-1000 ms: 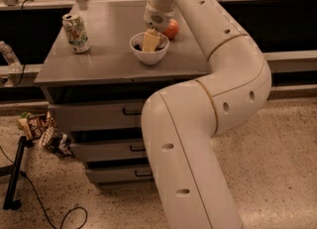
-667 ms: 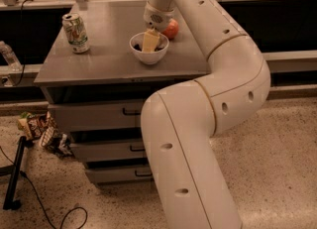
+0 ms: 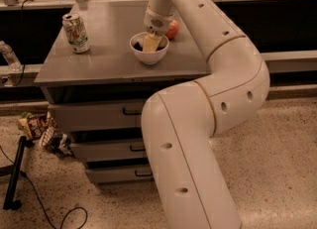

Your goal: Pick rxbar chocolate from white bowl and place on counter

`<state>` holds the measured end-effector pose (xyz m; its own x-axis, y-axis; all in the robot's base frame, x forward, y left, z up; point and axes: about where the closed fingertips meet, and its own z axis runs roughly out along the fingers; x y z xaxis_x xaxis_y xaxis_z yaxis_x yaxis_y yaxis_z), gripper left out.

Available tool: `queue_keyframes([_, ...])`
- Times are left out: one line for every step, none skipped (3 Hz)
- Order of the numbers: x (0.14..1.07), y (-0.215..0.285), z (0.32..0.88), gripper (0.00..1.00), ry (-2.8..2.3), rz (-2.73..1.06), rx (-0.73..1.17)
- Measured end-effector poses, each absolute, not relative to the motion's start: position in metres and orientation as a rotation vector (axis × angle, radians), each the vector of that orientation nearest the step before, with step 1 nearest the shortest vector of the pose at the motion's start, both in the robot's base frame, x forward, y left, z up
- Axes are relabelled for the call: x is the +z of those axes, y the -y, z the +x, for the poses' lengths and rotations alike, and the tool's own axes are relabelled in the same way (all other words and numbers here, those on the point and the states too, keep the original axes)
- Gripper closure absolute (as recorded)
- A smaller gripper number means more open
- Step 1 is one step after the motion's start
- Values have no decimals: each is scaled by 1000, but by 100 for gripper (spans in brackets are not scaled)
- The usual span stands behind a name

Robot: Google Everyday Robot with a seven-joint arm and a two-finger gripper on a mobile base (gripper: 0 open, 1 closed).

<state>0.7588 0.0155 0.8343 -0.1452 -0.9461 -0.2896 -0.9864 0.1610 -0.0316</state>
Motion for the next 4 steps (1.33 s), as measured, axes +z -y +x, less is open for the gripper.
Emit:
queue_keyframes([836,-16,758,100,-2195,-1875,242])
queue_keyframes([878,-26,769,100,-2113,-1804,177])
queue_keyframes([932,-33,776,100,-2010,-1713,120])
queue_keyframes([984,-19,784,100,-1947,-1578,56])
